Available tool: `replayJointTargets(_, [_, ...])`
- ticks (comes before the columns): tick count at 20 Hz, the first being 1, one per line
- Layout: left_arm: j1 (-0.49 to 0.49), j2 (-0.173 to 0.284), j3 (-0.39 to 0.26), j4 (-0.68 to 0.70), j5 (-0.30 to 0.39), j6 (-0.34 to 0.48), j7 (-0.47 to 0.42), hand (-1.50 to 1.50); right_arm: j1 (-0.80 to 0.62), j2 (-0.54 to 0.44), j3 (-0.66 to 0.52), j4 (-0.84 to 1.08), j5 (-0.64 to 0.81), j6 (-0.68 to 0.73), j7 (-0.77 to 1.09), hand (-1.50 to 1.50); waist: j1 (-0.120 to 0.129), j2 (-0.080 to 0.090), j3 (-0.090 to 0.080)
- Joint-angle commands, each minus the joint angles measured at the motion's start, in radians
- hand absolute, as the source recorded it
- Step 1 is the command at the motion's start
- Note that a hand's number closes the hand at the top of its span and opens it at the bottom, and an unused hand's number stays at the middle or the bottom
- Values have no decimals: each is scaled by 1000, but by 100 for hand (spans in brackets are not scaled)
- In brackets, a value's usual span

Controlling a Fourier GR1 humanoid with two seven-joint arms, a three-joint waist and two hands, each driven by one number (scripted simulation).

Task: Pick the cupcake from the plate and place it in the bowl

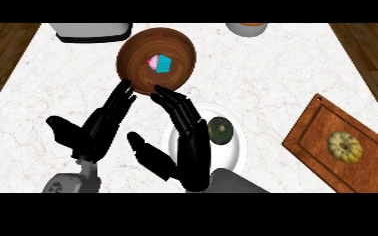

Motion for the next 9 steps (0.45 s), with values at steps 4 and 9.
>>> replayJointTargets(4, [26,7,2,2,-15,-1,-26,0,479,0,355,-145,237,-182,-60,150,-18,3,-1])
replayJointTargets(9, [20,20,15,-27,7,-13,-1,0,820,-82,583,-82,364,-250,-127,150,-1,9,0])
